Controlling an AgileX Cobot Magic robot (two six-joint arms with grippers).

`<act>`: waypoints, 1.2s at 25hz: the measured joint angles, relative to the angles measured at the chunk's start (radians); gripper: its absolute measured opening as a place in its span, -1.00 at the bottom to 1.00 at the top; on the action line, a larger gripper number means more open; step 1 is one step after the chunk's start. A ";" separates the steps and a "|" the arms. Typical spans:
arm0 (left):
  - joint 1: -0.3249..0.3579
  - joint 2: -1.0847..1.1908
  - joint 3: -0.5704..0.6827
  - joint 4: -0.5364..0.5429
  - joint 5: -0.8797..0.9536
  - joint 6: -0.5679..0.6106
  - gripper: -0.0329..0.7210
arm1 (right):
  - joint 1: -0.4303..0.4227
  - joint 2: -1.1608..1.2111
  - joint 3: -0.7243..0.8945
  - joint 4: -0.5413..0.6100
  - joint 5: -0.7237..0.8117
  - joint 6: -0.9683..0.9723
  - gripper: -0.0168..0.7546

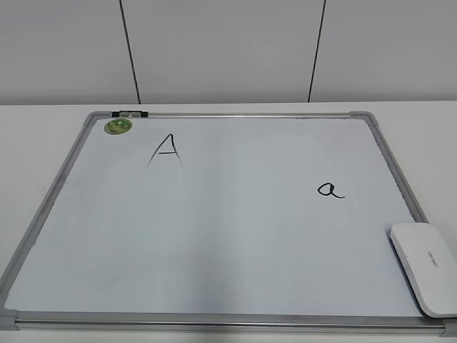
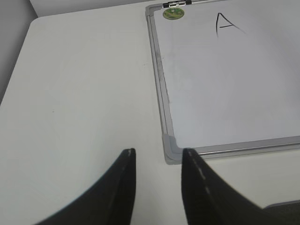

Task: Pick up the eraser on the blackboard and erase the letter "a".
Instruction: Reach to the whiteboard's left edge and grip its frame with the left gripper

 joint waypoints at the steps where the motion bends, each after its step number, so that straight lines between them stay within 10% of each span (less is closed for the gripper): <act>1: 0.000 0.000 0.000 0.000 0.000 0.000 -0.27 | 0.000 0.000 0.000 0.000 0.000 0.000 0.56; 30: 0.000 0.000 0.000 0.006 0.000 0.000 -0.26 | 0.000 0.000 0.000 0.000 0.000 0.000 0.56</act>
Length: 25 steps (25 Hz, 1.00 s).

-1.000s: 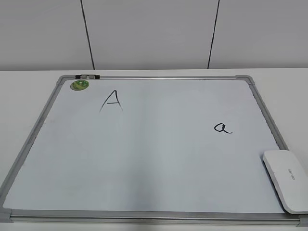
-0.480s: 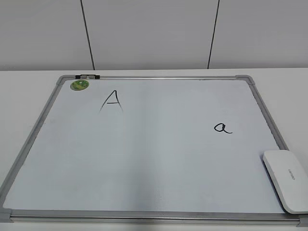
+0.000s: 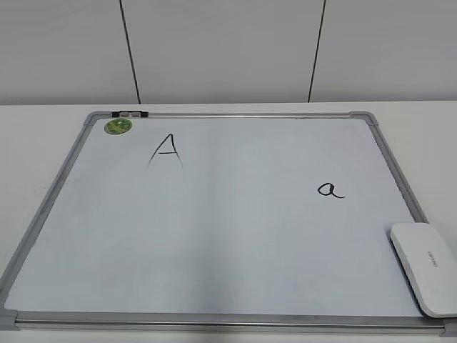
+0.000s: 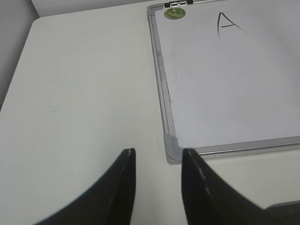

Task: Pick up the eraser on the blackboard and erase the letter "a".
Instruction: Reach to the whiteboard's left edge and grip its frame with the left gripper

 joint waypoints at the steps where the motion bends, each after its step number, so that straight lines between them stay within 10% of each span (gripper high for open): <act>1: 0.000 0.000 0.000 0.002 0.000 0.000 -0.25 | 0.000 0.000 0.000 0.000 0.000 0.000 0.56; 11: 0.000 0.005 -0.028 0.004 -0.164 0.000 0.60 | 0.000 0.000 0.000 0.000 0.000 0.000 0.56; 25: 0.000 0.571 -0.054 -0.006 -0.465 0.000 0.67 | 0.000 0.000 0.000 0.000 0.000 0.000 0.56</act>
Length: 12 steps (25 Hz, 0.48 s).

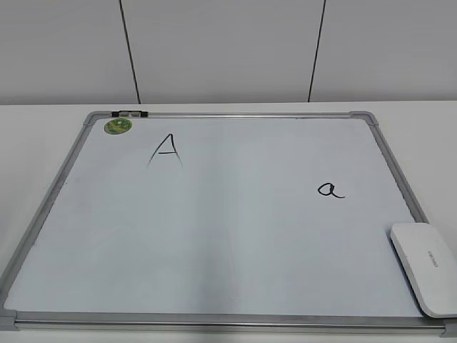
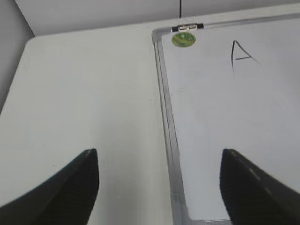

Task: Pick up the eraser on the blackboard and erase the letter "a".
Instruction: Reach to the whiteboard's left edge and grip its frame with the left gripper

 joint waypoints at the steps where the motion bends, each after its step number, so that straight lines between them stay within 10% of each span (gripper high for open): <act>1: 0.000 0.045 -0.013 -0.007 -0.011 0.000 0.67 | 0.000 0.000 0.000 0.000 0.000 0.000 0.56; 12: 0.000 0.575 -0.317 -0.098 0.056 0.000 0.66 | 0.000 0.000 0.000 0.000 0.000 0.000 0.56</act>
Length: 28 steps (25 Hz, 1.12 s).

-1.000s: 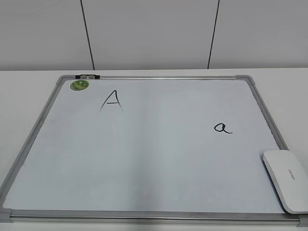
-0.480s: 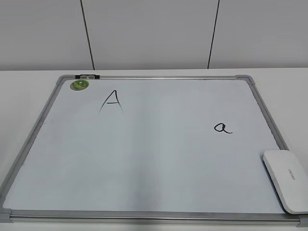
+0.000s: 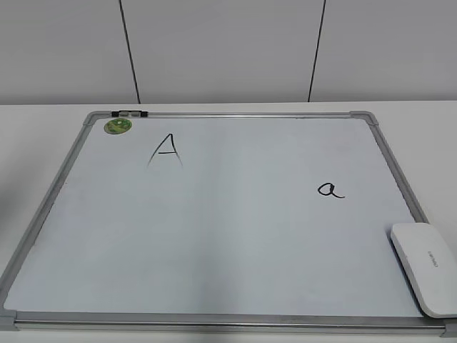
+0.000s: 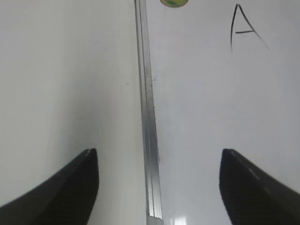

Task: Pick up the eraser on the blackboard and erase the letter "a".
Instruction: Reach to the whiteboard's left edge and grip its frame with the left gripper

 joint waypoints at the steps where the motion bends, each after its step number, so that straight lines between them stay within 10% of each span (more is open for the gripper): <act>1: 0.000 0.049 -0.030 -0.004 0.028 0.000 0.66 | 0.000 0.000 0.000 0.000 0.000 0.000 0.56; 28: 0.022 0.753 -0.493 -0.111 0.220 0.168 0.53 | 0.000 0.000 0.000 0.000 0.000 0.000 0.56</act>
